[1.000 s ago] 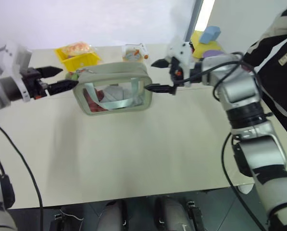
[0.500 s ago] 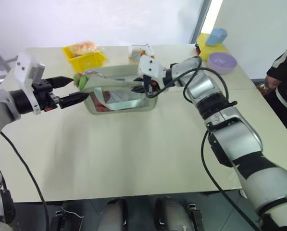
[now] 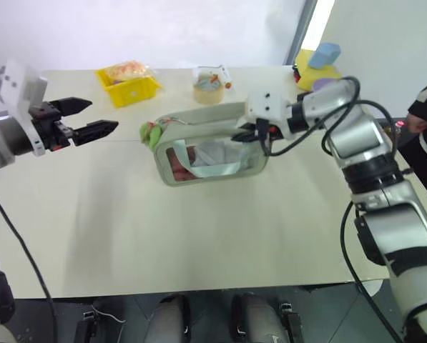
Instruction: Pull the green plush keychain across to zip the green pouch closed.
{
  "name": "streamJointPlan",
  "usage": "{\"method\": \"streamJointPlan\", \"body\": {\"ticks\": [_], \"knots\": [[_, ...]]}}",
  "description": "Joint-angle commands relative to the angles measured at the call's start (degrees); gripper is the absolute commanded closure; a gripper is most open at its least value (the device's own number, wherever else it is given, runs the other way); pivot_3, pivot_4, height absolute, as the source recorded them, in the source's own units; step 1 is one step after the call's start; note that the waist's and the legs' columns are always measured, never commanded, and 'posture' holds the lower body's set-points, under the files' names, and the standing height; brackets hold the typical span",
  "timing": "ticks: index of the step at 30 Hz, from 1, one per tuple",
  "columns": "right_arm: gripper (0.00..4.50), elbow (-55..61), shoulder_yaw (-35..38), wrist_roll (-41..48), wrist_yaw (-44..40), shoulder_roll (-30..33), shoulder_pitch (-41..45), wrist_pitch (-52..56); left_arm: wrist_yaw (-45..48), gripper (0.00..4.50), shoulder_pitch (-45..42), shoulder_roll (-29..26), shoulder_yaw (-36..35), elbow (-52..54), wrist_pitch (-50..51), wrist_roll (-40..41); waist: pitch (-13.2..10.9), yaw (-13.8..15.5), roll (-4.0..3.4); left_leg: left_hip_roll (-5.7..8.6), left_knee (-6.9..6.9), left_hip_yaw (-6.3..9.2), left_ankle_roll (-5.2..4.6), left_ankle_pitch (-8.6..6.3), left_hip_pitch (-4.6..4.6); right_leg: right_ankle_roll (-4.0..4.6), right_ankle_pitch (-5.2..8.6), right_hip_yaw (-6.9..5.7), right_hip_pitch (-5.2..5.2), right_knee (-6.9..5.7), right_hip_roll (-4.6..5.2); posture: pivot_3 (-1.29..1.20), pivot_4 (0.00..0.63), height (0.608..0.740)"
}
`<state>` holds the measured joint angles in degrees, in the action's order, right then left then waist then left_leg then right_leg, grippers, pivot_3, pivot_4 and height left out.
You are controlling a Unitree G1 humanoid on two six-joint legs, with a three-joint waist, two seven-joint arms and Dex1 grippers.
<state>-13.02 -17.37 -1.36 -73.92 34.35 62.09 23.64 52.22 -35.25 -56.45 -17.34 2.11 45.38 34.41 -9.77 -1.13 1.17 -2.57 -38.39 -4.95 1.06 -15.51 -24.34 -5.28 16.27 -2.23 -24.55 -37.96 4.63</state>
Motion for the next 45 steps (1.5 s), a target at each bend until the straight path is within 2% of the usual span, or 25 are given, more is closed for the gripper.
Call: {"method": "streamJointPlan", "body": {"ticks": [1,8,15,18,21,29,39,42,45], "knots": [[4.44,11.8,0.6,1.7,2.3,-0.2,-1.8,12.7,0.3,0.0,-1.4,0.9,0.6,1.4,-1.3,0.4,0.0,-0.2,-0.02,-0.01,0.01,0.0,0.0,0.0,0.03,0.0,0.0,0.01,0.0,-0.03,-0.03,0.0,0.15,0.739],[4.44,19.9,1.2,4.4,8.5,-3.2,-2.9,30.3,1.2,0.0,-2.7,1.4,2.1,0.0,-2.3,-0.1,0.0,0.0,-0.01,-0.04,0.01,-0.01,0.0,0.0,0.02,0.01,0.0,0.02,-0.03,-0.03,-0.1,0.0,0.15,0.739],[4.44,22.1,-0.1,6.0,8.0,-0.6,-3.5,27.1,1.9,0.0,-4.0,2.2,3.7,-1.5,-3.5,-0.5,0.0,0.3,-0.01,0.08,0.01,0.01,-0.02,-0.01,-0.02,0.01,0.0,0.01,-0.02,0.0,-0.04,0.0,0.15,0.739],[3.43,22.4,0.5,7.5,7.6,-0.1,-4.9,24.7,2.0,0.0,-4.3,2.2,4.0,-1.8,-3.9,-0.6,0.0,0.3,0.0,0.08,0.0,0.03,-0.02,-0.01,-0.03,0.01,0.0,0.01,-0.02,0.0,-0.05,0.0,0.15,0.739],[1.91,24.7,3.1,8.3,6.3,4.3,-4.3,22.3,3.2,0.0,-4.7,1.1,4.1,-4.2,-5.0,-1.6,0.0,0.3,-0.02,0.09,-0.01,0.03,-0.02,-0.01,-0.02,0.01,0.0,0.01,-0.02,0.0,-0.05,0.0,0.15,0.739],[1.91,30.4,4.6,10.4,4.6,13.7,-5.5,22.6,5.4,0.0,-7.4,0.5,5.4,-9.8,-8.6,-4.7,0.0,0.4,0.01,0.09,-0.03,0.01,-0.11,-0.06,-0.03,0.01,0.0,0.0,-0.02,0.01,-0.05,0.0,0.15,0.739],[1.91,27.0,0.4,6.7,11.0,9.7,-10.1,15.6,6.9,0.0,-14.6,4.6,9.7,-17.4,-13.0,-9.0,0.0,0.5,0.02,0.09,-0.13,-0.01,-0.06,-0.03,-0.05,0.01,0.0,-0.01,-0.01,-0.01,-0.06,0.0,0.15,0.739],[2.75,26.9,-1.1,4.4,10.6,10.8,-12.1,9.2,7.8,0.0,-16.4,5.8,11.1,-20.8,-14.6,-10.6,0.0,0.5,0.01,0.09,-0.29,-0.02,-0.14,-0.08,-0.15,0.0,0.0,-0.04,-0.01,-0.01,-0.07,0.0,0.15,0.739],[4.28,27.5,-0.9,4.2,10.2,10.9,-13.4,7.6,8.4,0.0,-16.7,7.2,12.3,-23.3,-16.1,-11.9,0.0,0.5,0.02,0.09,-0.37,-0.01,-0.19,-0.11,-0.14,0.0,0.01,-0.04,0.02,-0.01,-0.06,0.0,0.15,0.739]]}}
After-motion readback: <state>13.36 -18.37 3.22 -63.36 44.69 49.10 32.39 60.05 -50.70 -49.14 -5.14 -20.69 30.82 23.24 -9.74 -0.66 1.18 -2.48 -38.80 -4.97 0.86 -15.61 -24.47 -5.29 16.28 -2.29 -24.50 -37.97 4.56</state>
